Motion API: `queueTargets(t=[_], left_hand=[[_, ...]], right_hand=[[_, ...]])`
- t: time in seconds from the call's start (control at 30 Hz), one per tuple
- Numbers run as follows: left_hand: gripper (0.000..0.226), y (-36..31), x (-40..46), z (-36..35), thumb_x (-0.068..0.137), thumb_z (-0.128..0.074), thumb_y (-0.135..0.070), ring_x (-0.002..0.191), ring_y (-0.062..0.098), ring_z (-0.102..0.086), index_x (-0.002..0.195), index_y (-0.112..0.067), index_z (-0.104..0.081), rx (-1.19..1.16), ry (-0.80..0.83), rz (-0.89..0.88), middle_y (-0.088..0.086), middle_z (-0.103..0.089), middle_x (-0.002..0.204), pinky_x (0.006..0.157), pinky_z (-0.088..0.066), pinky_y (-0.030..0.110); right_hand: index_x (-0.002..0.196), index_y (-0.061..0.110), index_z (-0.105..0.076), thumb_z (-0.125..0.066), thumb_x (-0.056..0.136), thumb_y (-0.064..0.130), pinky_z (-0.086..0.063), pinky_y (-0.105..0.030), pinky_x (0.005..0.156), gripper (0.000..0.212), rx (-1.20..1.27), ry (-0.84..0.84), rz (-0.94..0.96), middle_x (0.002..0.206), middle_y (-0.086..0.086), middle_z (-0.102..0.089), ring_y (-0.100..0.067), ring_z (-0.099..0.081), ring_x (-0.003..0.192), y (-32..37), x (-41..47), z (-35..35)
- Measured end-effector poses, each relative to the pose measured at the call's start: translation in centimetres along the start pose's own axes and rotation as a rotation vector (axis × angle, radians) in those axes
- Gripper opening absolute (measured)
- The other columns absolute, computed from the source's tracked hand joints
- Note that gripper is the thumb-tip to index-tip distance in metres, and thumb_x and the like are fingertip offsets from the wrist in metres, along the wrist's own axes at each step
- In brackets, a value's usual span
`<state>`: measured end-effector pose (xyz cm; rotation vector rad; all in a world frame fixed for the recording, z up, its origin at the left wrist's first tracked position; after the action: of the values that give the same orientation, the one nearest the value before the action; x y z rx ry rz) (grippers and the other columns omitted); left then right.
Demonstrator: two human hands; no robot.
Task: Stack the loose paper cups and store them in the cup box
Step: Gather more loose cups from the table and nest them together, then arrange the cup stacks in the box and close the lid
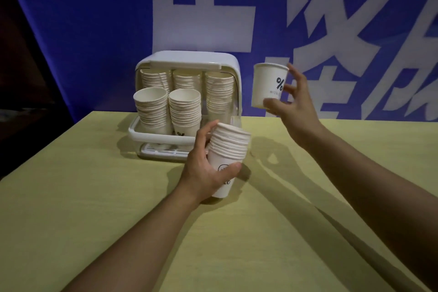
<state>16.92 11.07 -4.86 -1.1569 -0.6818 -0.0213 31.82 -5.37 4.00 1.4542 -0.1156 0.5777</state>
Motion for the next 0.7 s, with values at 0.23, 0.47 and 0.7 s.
queueTargets(t=[0.23,0.47,0.7], left_hand=[[0.101,-1.6,-1.2,0.4,0.064,-0.077,-0.052,0.118,0.005,-0.057,0.139,-0.07,-0.012,0.048,-0.031,0.005,-0.006,-0.051,0.141,0.088,-0.051,0.025],[0.107,-2.4,-0.5,1.9,0.071,-0.081,-0.036,0.127,-0.011,-0.045,0.141,-0.072,-0.008,0.128,-0.077,-0.062,-0.04,-0.036,0.143,0.101,-0.044,0.017],[0.116,-3.5,1.4,4.9,0.077,-0.084,-0.037,0.136,0.01,-0.044,0.146,-0.067,0.004,0.275,0.097,-0.051,-0.005,-0.035,0.157,0.106,-0.044,0.036]], right_hand=[[0.135,0.049,-0.039,-0.073,0.087,0.026,-0.058,-0.027,0.082,0.063,-0.145,0.225,0.114,0.13,0.011,-0.048,-0.005,-0.059,0.103,3.1,-6.2,-3.3],[0.123,0.048,-0.056,-0.064,0.092,0.037,-0.053,-0.023,0.084,0.034,-0.134,0.345,0.063,0.136,0.012,-0.053,-0.006,-0.058,0.112,2.1,-8.7,-5.2],[0.144,0.041,-0.033,-0.079,0.081,0.023,-0.055,-0.014,0.072,0.08,-0.065,0.274,0.131,0.12,0.016,-0.05,0.004,-0.056,0.101,3.9,-7.1,-7.1]])
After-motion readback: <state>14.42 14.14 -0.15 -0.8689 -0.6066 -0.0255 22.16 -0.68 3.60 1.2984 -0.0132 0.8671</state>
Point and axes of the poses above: each hand's wrist, its own x-axis towards the middle knuckle, its own z-axis out of the back of the hand, y = z × x, the point moved 3 cm from there along x, towards the middle knuckle
